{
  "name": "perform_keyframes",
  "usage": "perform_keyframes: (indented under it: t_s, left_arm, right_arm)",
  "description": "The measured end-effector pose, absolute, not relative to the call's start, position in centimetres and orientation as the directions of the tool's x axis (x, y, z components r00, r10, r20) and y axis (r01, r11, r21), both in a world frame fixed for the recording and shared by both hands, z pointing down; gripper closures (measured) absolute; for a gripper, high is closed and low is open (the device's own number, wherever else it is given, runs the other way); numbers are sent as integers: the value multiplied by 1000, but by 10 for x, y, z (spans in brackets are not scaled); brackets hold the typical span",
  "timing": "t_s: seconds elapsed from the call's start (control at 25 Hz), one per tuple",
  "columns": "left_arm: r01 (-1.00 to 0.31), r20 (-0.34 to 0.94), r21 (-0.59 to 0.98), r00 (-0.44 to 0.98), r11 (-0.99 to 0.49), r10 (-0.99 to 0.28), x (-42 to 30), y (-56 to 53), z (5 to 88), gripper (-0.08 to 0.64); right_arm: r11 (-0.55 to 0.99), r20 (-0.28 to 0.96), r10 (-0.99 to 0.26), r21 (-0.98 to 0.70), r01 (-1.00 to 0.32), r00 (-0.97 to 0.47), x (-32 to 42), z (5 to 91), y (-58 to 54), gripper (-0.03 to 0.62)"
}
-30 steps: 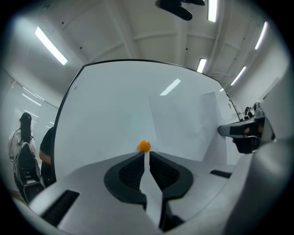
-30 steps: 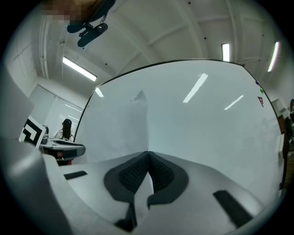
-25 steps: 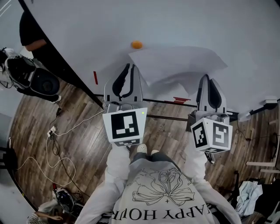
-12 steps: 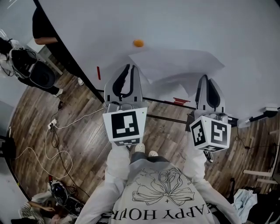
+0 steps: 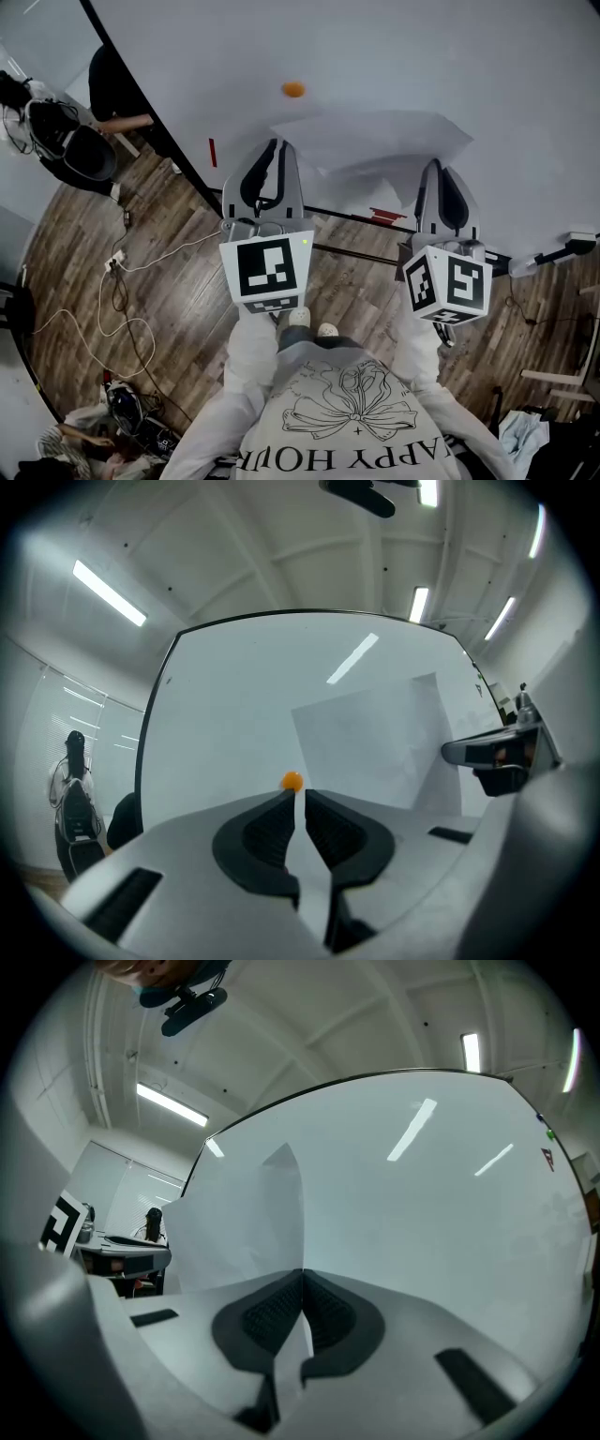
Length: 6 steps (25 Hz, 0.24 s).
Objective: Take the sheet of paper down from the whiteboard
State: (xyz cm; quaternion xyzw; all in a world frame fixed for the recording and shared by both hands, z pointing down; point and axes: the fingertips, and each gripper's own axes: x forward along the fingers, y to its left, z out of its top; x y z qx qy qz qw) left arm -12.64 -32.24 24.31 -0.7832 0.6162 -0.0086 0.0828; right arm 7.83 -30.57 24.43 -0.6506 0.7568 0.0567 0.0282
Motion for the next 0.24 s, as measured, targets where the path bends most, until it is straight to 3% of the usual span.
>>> perform_keyframes:
  t_s: [0.24]
  left_arm:
    - [-964,-86,-142,240,-226,-967,-126,-319,246,525]
  right_arm:
    - [153,-114,-981,52,-987,-158,77,247,-303,591]
